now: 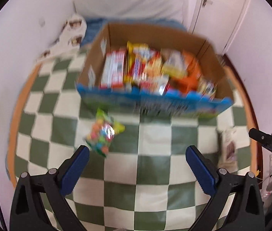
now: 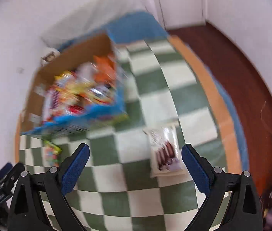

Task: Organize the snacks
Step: 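Grasp the candy ball bag with the left tool while the right tool grasps the Franzzi cookie pack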

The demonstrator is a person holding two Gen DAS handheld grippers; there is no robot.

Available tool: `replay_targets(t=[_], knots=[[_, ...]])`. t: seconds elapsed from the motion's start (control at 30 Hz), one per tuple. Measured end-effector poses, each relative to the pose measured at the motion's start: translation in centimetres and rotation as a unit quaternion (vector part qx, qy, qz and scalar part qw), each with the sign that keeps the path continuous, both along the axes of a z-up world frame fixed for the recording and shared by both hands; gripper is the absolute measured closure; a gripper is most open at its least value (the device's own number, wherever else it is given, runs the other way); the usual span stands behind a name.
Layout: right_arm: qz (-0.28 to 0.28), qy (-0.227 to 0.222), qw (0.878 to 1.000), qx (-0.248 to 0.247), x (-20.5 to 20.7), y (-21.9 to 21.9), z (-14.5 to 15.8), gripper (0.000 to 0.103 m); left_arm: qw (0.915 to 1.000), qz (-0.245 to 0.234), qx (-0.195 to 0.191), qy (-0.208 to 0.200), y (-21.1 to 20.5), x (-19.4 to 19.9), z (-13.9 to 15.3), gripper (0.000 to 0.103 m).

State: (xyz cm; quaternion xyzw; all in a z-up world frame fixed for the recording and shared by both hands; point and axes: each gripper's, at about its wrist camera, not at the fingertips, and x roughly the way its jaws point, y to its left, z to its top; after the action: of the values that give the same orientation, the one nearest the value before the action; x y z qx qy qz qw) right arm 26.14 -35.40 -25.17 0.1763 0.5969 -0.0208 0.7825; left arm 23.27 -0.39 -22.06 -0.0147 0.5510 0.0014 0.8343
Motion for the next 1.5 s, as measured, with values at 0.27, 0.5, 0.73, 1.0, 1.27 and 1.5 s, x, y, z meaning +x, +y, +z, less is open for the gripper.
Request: replay_targets(t=[0.27, 0.5, 0.73, 1.0, 1.27, 1.5], knots=[[0.007, 0.074, 0.997, -0.017, 2.2, -0.8, -10.7, 0.006, 0.9965, 0.034, 0.017, 0.075, 2.1, -0.7, -6.4, 0.000], [0.090, 0.056, 0.994, -0.029, 0.7, 4.9, -12.0, 0.036, 0.9928, 0.091, 0.032, 0.071, 7.5, -0.9, -6.4, 0.000], [0.178, 0.060, 0.982, -0.012, -2.6, 13.2, -12.7, 0.036, 0.9932, 0.077, 0.017, 0.086, 10.0, 2.8, -7.2, 0.001], [0.155, 0.091, 0.983, 0.032, -1.5, 13.2, -13.0, 0.029, 0.9804, -0.113, 0.064, 0.148, 4.6, 9.0, -12.5, 0.001], [0.132, 0.082, 0.987, 0.039, -0.5, 11.6, -12.6, 0.040, 0.9850, -0.044, 0.001, 0.167, 5.5, 8.7, -13.7, 0.055], [0.196, 0.118, 0.973, 0.032, -3.6, 12.7, -12.6, 0.041, 0.9743, 0.027, -0.077, 0.210, 6.3, 1.8, -15.0, 0.055]])
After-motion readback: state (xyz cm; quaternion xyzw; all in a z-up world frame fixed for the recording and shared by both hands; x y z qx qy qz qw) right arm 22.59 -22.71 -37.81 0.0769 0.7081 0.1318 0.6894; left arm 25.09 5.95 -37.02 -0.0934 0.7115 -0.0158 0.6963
